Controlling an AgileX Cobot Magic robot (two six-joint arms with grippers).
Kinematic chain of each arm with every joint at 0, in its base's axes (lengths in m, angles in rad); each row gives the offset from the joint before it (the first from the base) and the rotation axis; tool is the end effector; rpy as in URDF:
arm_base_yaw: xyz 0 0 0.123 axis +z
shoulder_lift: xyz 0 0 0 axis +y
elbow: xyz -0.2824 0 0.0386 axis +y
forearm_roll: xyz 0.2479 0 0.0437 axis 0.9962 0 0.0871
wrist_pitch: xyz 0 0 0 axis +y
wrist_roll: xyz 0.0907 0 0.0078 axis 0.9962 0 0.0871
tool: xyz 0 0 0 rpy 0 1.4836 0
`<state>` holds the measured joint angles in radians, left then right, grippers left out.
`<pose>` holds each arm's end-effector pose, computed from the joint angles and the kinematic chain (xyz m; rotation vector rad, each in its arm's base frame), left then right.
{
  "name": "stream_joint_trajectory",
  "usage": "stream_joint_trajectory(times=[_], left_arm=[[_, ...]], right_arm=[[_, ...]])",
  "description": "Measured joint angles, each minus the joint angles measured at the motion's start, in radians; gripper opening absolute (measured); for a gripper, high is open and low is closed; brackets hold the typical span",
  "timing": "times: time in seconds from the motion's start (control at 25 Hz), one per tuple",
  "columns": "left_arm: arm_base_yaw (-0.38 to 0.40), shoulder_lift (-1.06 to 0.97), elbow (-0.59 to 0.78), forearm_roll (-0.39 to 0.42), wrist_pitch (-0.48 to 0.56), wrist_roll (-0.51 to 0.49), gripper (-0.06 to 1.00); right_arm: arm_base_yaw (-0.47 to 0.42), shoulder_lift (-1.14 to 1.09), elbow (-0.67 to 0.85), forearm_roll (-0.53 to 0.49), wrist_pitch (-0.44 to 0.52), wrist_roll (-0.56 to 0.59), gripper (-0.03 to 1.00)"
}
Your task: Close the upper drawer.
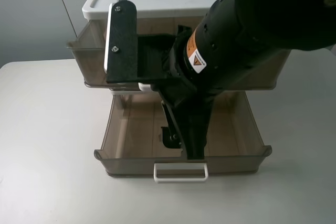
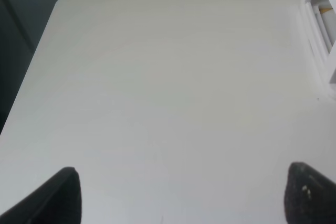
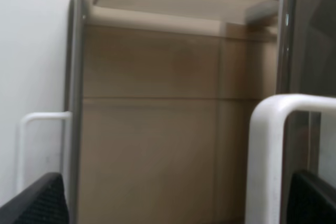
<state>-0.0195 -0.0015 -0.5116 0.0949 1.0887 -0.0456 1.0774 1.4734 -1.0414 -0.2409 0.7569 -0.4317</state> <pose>-0.0077 0.0078 0.2784 -0.0336 2.0560 0.0734 0.1534 0.2536 0.2642 -1.9305 1.7921 -0.0603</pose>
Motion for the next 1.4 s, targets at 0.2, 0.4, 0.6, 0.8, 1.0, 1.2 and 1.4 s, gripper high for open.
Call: stream_joint_trajectory(times=[0.2, 0.4, 0.6, 0.8, 1.0, 1.2, 1.4], left_arm=[[0.000, 0.000, 0.000, 0.000, 0.000, 0.000, 0.74], [0.000, 0.000, 0.000, 0.000, 0.000, 0.000, 0.74], [0.000, 0.000, 0.000, 0.000, 0.000, 0.000, 0.74], [0.000, 0.000, 0.000, 0.000, 0.000, 0.000, 0.74], [0.000, 0.000, 0.000, 0.000, 0.000, 0.000, 0.74], [0.000, 0.000, 0.000, 0.000, 0.000, 0.000, 0.74], [0.000, 0.000, 0.000, 0.000, 0.000, 0.000, 0.74]], right_arm=[[-0.032, 0.004, 0.000, -0.070, -0.043, 0.002, 0.63], [-0.053, 0.004, 0.000, -0.115, -0.101, 0.009, 0.63], [-0.082, 0.032, 0.000, -0.140, -0.143, 0.011, 0.63], [-0.108, 0.044, 0.000, -0.141, -0.165, 0.013, 0.63], [-0.122, 0.050, 0.000, -0.194, -0.209, 0.013, 0.63], [-0.134, 0.071, 0.000, -0.220, -0.227, 0.015, 0.63], [-0.140, 0.082, 0.000, -0.236, -0.261, 0.017, 0.63]])
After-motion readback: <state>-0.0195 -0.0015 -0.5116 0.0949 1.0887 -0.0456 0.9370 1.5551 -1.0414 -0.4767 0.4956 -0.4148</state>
